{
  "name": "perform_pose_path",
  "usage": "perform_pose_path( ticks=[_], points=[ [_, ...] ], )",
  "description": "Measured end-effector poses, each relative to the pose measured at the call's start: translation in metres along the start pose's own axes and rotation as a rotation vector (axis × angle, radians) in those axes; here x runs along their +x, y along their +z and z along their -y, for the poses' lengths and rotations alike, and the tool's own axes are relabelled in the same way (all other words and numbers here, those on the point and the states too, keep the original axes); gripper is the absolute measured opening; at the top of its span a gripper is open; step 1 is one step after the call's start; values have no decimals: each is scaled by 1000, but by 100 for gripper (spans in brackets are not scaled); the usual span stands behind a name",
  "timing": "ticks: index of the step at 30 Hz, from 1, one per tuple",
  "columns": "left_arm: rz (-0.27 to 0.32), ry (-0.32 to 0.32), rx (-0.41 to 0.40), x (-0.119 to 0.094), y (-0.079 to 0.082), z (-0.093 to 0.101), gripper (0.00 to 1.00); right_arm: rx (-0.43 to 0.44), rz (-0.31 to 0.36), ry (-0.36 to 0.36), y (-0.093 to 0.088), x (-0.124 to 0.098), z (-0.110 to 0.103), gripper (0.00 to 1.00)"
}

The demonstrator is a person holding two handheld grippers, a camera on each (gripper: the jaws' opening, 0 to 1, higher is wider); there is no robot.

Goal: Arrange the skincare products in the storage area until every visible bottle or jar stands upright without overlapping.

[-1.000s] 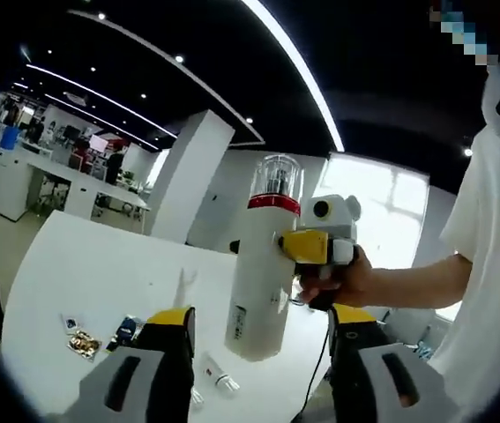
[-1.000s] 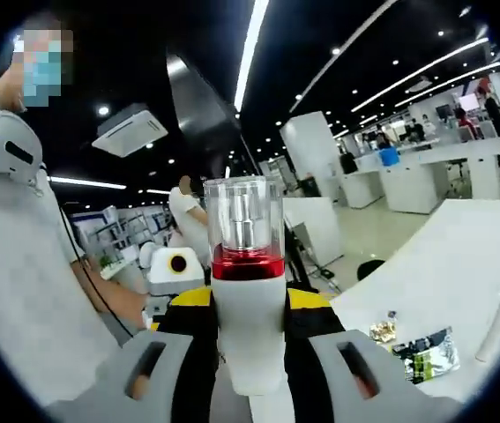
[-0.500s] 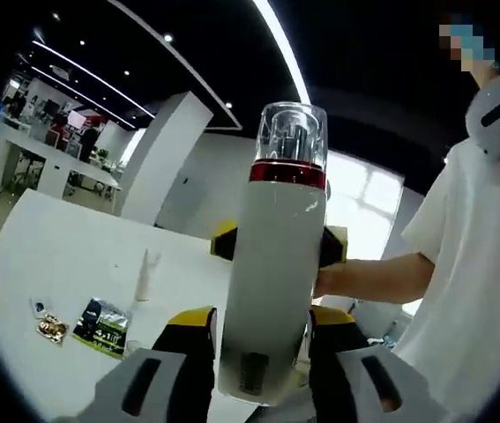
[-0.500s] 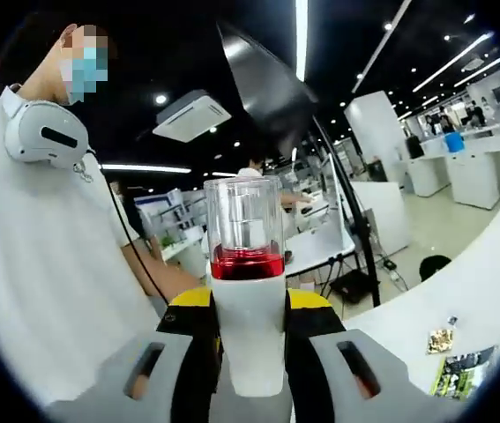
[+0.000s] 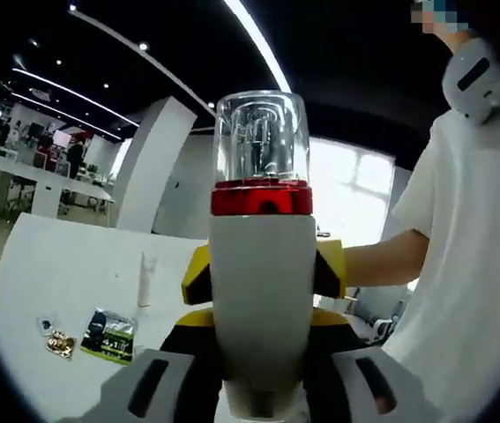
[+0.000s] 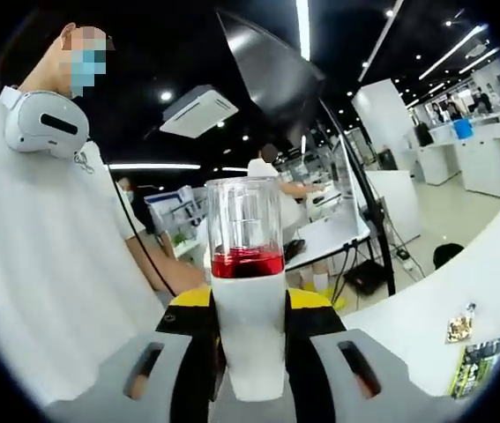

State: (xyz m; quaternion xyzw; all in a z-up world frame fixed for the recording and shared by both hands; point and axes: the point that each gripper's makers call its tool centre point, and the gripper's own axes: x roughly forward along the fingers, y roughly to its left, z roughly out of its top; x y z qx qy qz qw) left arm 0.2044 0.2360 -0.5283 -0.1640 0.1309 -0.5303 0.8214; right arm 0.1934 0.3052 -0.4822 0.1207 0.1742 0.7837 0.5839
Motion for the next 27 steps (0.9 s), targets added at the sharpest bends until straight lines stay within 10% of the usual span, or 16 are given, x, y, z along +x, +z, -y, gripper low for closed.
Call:
perform_pose_path(
  ticks=[16,27],
  points=[
    [0,43,-57,-10,-15,-7,31,110,19,-59,-14,6,8,29],
    [-75,52,-17,-12,-27,-12,31,20,-161,-102,-26,7,11,29]
  ],
)
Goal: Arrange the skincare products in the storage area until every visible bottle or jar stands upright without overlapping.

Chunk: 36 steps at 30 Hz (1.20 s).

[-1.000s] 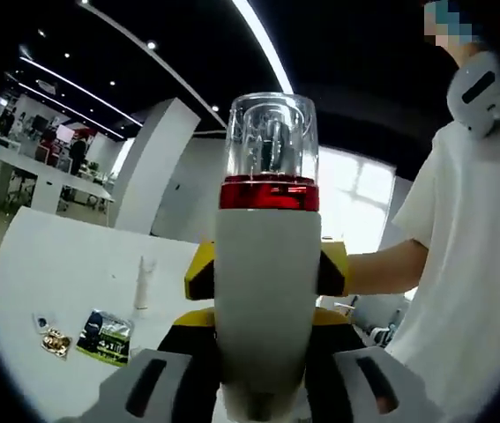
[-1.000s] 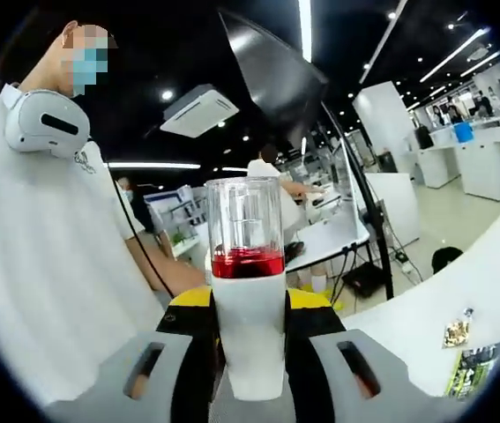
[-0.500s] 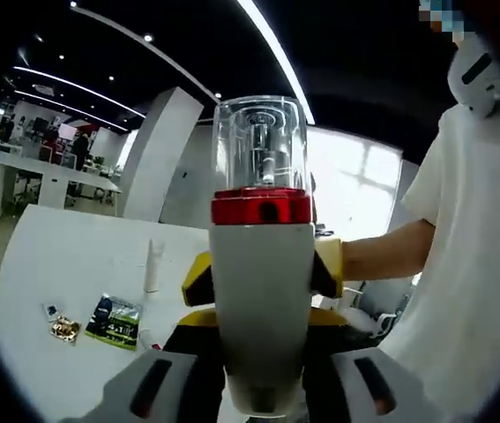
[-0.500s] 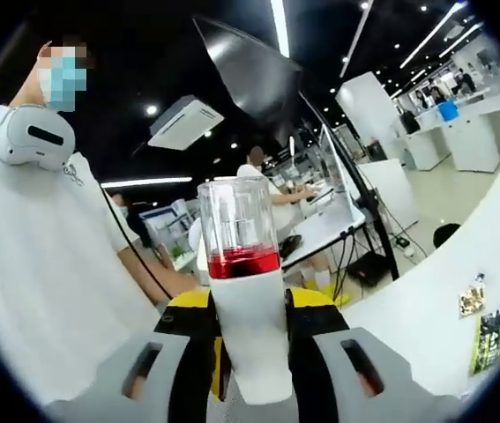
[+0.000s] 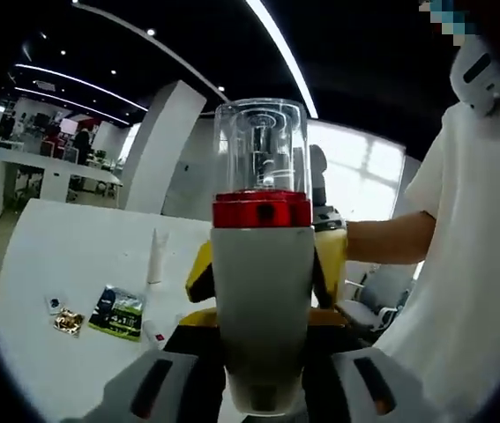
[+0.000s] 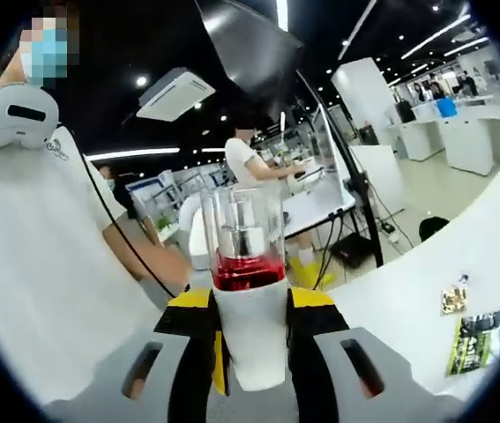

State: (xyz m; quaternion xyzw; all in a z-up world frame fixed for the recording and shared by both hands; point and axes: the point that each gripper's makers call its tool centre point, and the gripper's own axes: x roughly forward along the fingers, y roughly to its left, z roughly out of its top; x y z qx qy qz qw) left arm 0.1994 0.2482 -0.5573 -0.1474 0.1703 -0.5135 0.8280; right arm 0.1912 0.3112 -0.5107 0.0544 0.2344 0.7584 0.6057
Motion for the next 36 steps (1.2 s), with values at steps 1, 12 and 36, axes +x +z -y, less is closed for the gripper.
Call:
perform_pose_path(
  ticks=[1,12,36],
  points=[
    [-3,-2,3,0,-1,0,31,-14,-7,-1,1,0,0,29],
    [-29,-25,1,5,-13,7,31,-55,-41,-27,11,-5,-4,30],
    [-8,161,-15,-4,-17,-25,31,-40,-23,-575,-15,8,34,35]
  ],
)
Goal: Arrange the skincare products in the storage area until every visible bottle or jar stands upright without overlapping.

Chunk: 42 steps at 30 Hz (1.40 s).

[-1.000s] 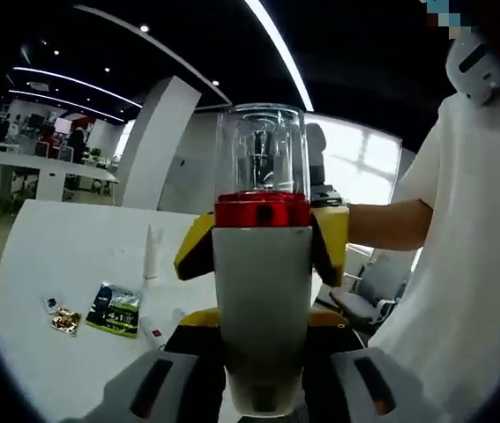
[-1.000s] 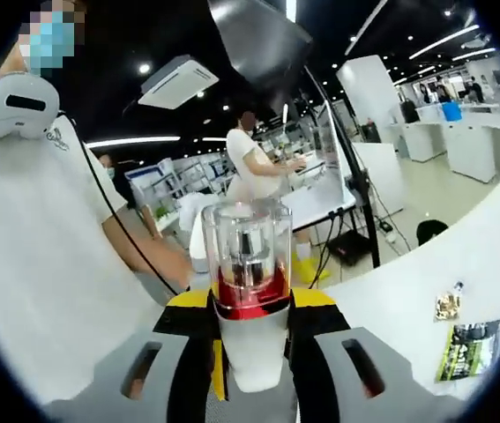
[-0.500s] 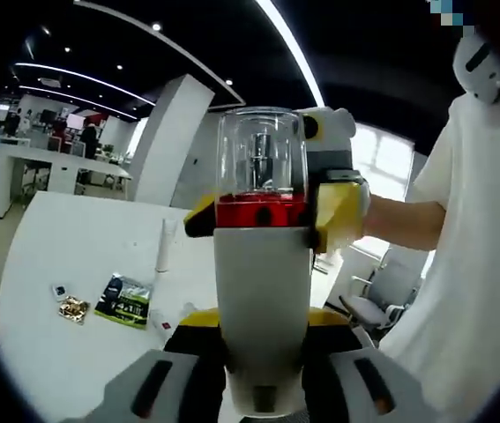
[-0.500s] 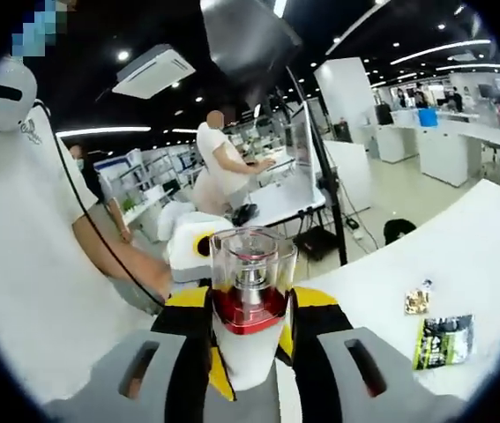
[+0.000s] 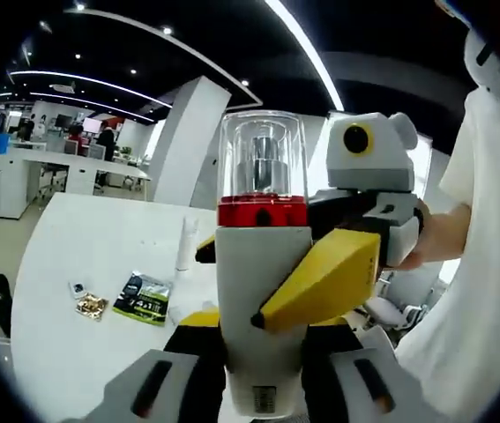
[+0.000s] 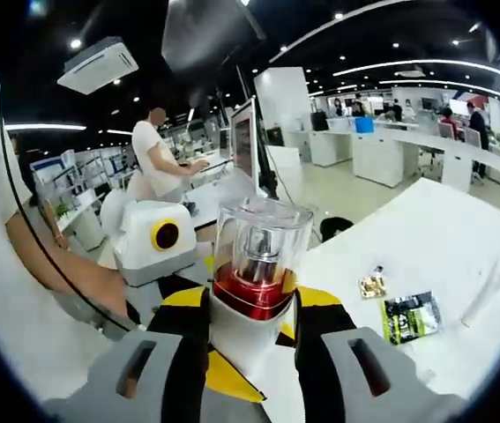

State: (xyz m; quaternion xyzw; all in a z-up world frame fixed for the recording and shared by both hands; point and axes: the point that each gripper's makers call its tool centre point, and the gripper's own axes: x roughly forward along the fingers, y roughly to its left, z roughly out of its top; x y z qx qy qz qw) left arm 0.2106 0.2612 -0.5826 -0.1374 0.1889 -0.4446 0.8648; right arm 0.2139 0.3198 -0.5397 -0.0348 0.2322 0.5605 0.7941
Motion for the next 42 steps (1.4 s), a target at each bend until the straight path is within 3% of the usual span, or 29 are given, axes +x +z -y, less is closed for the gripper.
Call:
perform_pose_path(
  ticks=[2,7,15,28,31,37,40,42],
  points=[
    [1,-3,-2,0,0,1,31,12,-14,-8,-5,2,1,35],
    [18,-12,3,-2,5,2,31,66,31,10,2,-1,1,32],
    [61,13,48,1,11,2,32,-1,33,16,8,-4,0,30],
    [65,37,66,2,16,-1,34,-47,40,26,15,-3,1,30],
    [33,60,77,1,9,-4,34,-45,55,22,20,-4,4,30],
    [25,122,69,-4,4,-16,36,-46,70,8,25,-6,12,30],
    [24,141,65,-7,2,-20,38,-33,79,-3,27,-9,18,30],
    [49,193,106,-12,6,-27,40,-20,94,-5,30,-11,22,30]
  ],
)
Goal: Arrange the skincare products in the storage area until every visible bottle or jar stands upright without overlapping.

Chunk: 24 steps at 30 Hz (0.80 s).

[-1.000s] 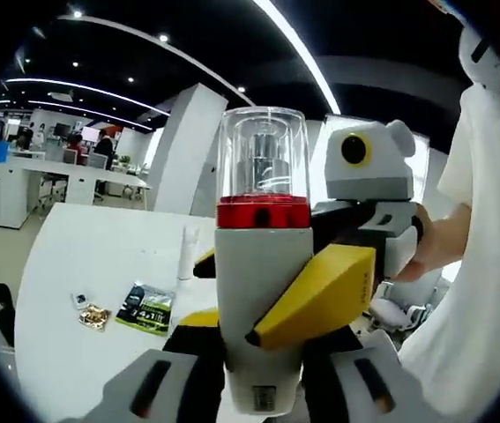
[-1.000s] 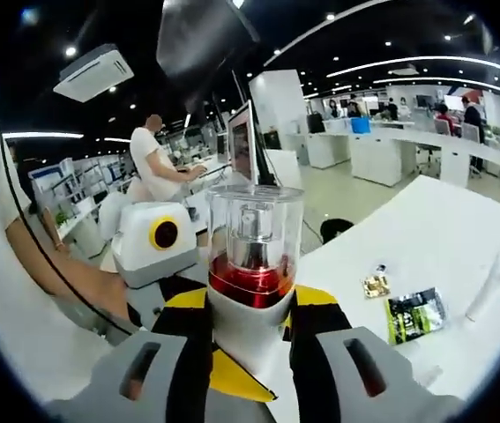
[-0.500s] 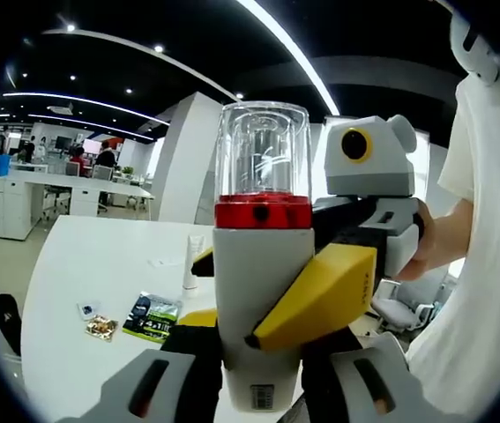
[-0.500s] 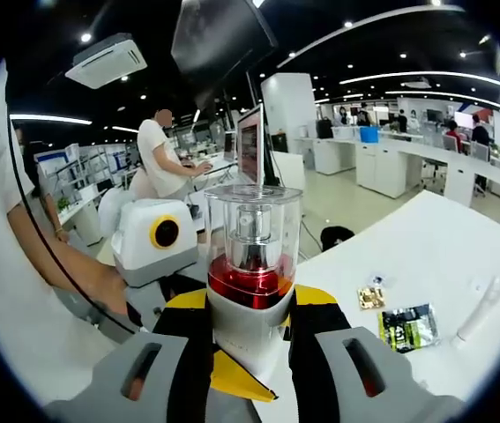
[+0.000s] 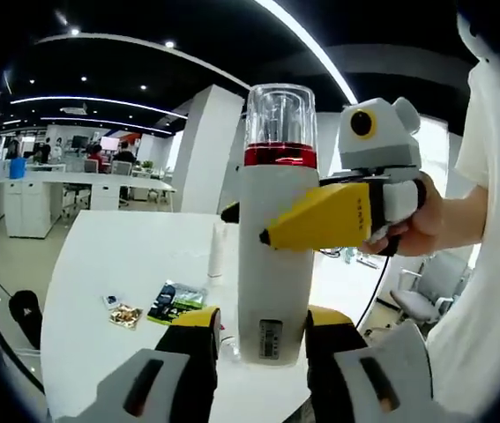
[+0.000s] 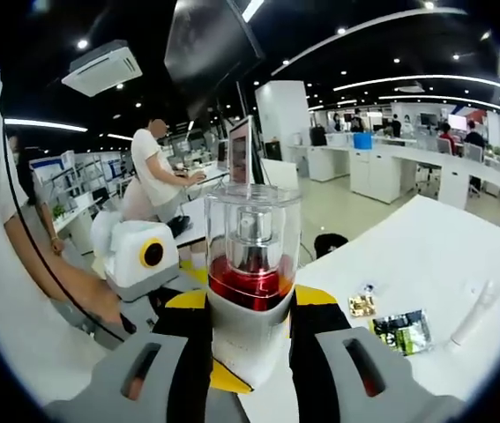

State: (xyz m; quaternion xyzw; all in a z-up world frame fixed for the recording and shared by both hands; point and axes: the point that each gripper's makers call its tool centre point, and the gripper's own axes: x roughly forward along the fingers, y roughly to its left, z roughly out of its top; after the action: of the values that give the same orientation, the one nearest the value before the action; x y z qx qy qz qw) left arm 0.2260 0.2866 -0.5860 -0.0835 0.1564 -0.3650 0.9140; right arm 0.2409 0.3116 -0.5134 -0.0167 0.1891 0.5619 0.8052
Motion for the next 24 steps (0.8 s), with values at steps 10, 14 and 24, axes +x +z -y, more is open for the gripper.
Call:
perform_pose_path(
  ticks=[10,14,24],
  points=[
    [-53,55,5,-14,-17,-10,49,39,56,-27,18,-3,20,30],
    [-63,82,-18,-22,-22,-17,49,33,54,-35,18,0,27,30],
    [-96,179,-79,-46,-42,-41,49,27,22,-73,8,-4,49,30]
  ],
)
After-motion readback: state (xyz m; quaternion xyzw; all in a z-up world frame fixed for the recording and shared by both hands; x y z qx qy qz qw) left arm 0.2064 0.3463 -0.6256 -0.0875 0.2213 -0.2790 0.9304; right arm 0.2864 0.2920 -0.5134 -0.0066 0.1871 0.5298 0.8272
